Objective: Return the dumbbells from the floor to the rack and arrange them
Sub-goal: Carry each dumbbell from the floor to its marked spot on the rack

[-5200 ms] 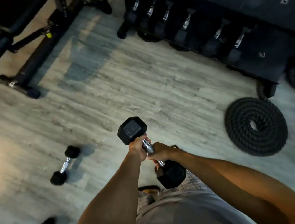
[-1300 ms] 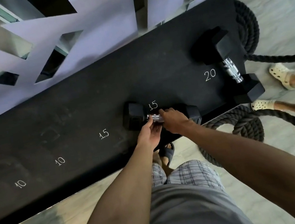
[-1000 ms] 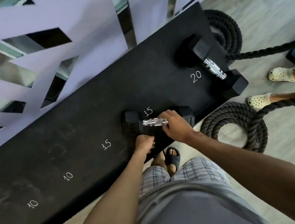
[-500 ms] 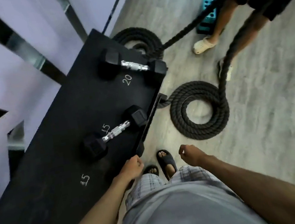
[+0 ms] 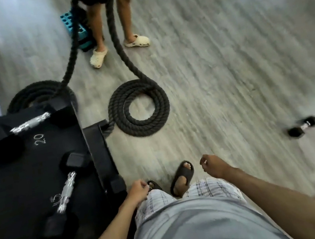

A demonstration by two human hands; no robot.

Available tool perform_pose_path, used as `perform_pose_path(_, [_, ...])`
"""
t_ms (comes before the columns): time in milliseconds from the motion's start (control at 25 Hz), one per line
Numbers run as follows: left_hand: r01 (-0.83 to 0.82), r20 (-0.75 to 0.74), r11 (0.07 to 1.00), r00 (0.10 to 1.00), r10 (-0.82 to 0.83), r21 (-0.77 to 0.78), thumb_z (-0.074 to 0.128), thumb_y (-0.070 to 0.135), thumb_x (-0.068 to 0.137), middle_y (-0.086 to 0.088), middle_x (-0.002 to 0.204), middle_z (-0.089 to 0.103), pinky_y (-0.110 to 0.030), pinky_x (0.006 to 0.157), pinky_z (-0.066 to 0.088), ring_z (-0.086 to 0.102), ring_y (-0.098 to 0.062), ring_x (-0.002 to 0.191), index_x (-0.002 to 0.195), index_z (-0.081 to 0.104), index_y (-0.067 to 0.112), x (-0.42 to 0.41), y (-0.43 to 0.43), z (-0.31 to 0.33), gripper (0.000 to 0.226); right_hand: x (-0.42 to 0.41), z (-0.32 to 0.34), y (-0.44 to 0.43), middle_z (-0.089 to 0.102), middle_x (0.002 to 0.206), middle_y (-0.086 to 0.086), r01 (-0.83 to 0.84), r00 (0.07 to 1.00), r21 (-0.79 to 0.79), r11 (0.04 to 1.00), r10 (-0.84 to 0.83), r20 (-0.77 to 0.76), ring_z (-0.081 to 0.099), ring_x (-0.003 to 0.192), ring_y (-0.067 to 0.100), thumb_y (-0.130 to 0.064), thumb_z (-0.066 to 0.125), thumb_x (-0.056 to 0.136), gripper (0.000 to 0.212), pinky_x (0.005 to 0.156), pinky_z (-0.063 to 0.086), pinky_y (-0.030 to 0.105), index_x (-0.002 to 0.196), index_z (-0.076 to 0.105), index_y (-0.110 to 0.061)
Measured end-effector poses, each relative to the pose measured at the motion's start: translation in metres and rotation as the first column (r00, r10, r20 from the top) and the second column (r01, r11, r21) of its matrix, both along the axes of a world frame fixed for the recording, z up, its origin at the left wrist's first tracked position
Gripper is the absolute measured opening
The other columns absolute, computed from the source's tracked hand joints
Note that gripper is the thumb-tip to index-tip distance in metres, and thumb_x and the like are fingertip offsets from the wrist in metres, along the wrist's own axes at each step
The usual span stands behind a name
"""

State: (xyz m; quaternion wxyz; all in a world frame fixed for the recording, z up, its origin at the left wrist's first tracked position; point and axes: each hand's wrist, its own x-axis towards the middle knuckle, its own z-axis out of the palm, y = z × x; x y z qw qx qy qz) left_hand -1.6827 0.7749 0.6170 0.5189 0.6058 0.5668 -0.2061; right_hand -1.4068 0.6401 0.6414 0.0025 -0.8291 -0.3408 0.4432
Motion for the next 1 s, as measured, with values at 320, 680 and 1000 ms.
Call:
perform_pose_path(320, [0.495,-0.041,0.869,0.868,-0.495,-0.006,0.053,0.011,0.089,-0.005,0.066,0.06,-0.028,0.058,0.047,0.054,-0.018,0.055,0.068,0.048,0.02,0.103,-0.043,-0.006,0.023,0.028,-0.005,-0.19,0.073,0.095,0.01,0.471,0.882,-0.026,0.882,-0.471,-0.002,0.068,0.092,0.028,-0.015,0.051,0.091,0.014,0.076,0.048,0.031,0.098,0.063,-0.012])
perform_pose_path(680, [0.783,-0.101,0.622,0.621,-0.777,0.035,0.051,0.01,0.093,-0.004,0.069,0.06,-0.022,0.049,0.042,0.055,-0.016,0.052,0.08,0.047,0.019,0.279,-0.154,0.014,0.016,0.083,-0.016,-0.353,0.069,0.091,0.007,0.737,0.672,-0.007,0.676,-0.734,-0.095,0.063,0.089,0.024,-0.02,0.048,0.091,0.018,0.078,0.045,0.032,0.096,0.064,-0.013])
perform_pose_path(1000, [0.939,-0.073,0.339,0.343,-0.937,0.054,0.053,0.018,0.095,-0.007,0.078,0.066,-0.025,0.057,0.045,0.061,-0.019,0.061,0.093,0.053,0.015,0.438,-0.28,0.022,0.004,0.132,-0.017,-0.471,0.07,0.1,0.009,0.89,0.451,-0.004,0.456,-0.881,-0.146,0.063,0.093,0.025,-0.011,0.045,0.089,0.015,0.072,0.039,0.026,0.09,0.056,-0.02])
